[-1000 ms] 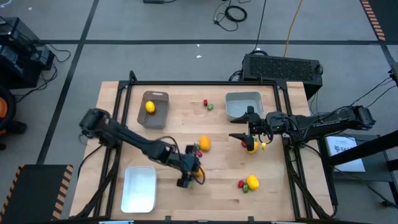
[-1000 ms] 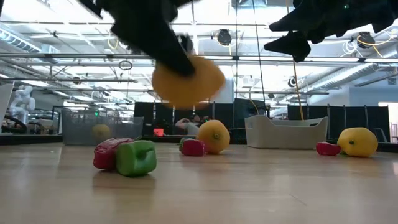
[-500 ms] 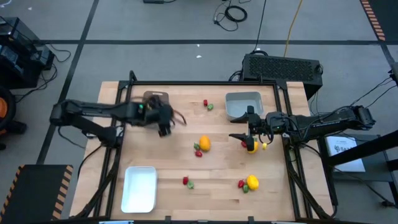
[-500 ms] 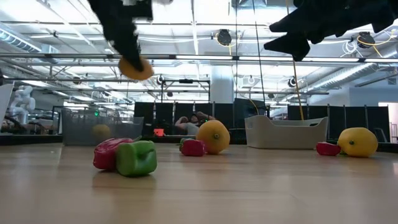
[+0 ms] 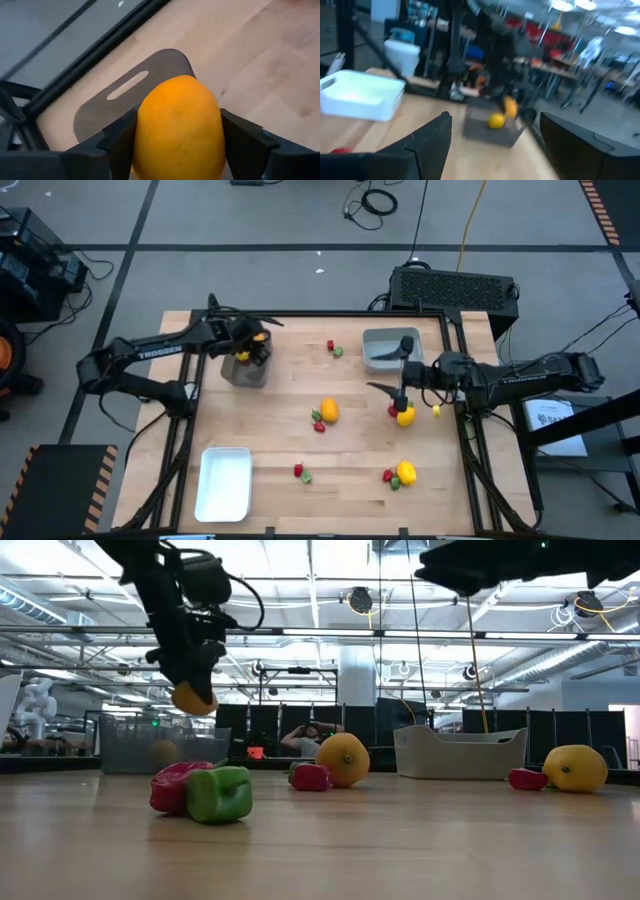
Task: Sort produce into baskets
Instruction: Put the lemon into the black bin
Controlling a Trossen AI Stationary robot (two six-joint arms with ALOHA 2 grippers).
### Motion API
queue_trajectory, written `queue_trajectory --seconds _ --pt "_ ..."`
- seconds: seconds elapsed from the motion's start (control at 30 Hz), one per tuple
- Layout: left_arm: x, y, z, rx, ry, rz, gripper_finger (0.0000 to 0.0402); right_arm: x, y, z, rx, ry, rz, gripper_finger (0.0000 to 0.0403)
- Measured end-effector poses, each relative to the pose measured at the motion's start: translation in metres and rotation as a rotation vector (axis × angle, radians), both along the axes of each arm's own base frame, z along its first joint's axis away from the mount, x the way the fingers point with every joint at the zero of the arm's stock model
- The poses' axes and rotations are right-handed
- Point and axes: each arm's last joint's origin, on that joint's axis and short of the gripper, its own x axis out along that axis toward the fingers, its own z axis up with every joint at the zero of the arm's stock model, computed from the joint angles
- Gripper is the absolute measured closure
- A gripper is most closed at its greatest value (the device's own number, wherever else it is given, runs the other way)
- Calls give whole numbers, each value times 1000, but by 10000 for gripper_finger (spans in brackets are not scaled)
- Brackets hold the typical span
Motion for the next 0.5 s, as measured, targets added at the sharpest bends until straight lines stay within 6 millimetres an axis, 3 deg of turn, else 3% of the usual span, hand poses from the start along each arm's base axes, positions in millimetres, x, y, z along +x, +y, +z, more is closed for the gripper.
queue_trajectory --seconds 0.2,0.5 --pt "6 8 -10 -22 -4 70 150 -1 -3 -12 79 113 -17 112" --pt "20 11 -25 -42 8 39 132 -4 -3 -29 224 275 -41 112"
